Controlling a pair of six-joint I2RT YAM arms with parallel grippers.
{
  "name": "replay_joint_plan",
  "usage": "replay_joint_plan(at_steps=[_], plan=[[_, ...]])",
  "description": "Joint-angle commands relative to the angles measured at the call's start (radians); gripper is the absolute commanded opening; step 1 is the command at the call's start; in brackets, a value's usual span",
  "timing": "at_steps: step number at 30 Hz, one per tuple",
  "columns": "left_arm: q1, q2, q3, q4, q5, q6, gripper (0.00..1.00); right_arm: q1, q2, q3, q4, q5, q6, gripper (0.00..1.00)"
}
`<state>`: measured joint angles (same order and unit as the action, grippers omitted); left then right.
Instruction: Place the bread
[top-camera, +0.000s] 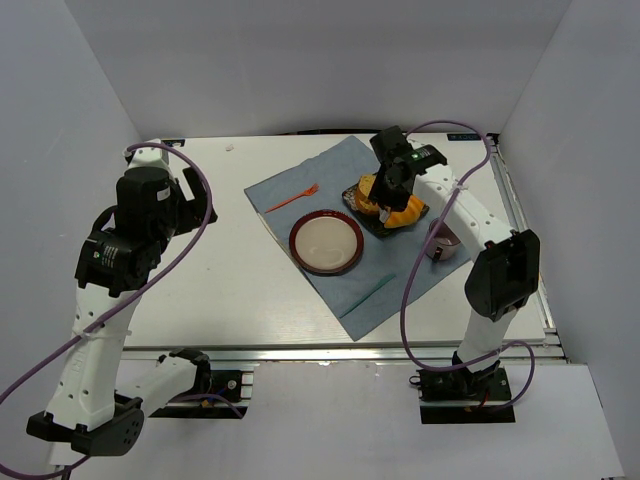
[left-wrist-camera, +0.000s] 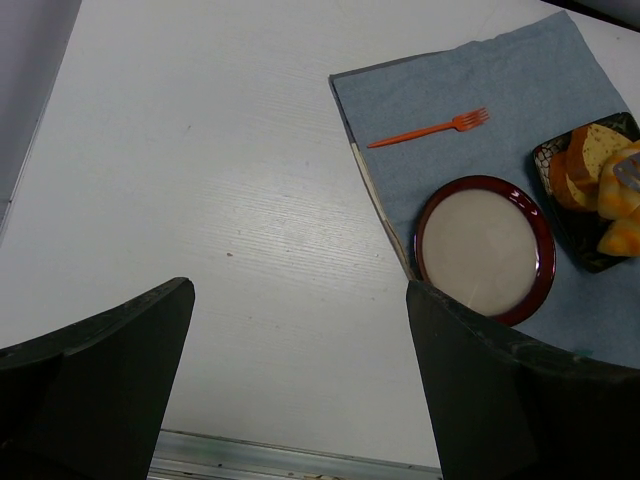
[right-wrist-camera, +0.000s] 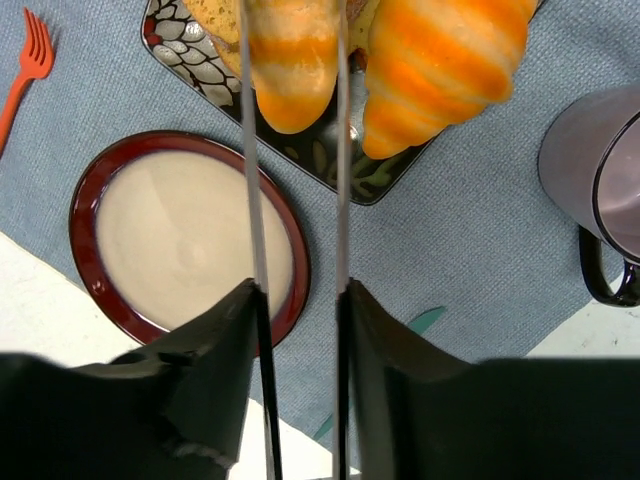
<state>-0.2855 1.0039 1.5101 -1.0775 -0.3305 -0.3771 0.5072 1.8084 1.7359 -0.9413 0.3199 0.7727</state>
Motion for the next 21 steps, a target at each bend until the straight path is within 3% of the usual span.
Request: replay_joint_plan(at_steps=[1, 5, 15, 18, 21], plan=[[-0.004, -0.021, 0.027, -0.010, -0.019, 0.009, 0.98, 0.005, 0.002, 0.008, -0.011, 0.038, 0.011, 0.40], [-0.004, -0.022, 0.021, -0.009, -0.024, 0.009, 0.98, 0.007, -0.011, 0.054, -0.037, 0.048, 0.004, 0.28], [-0.004, -0.019, 0.010, -0.002, -0.022, 0.006, 0.98, 0.097, -0.031, 0.292, -0.221, 0.039, -0.168, 0.23], [-0.004, -0.014, 0.006, -0.005, -0.021, 0.003, 0.98, 0.167, -0.043, 0.237, -0.171, -0.068, -0.259, 0.22], [-0.004, -0.011, 0.004, -0.009, -0.024, 0.000, 0.98, 0.266, -0.107, 0.078, 0.013, -0.156, -0.342, 0.20]])
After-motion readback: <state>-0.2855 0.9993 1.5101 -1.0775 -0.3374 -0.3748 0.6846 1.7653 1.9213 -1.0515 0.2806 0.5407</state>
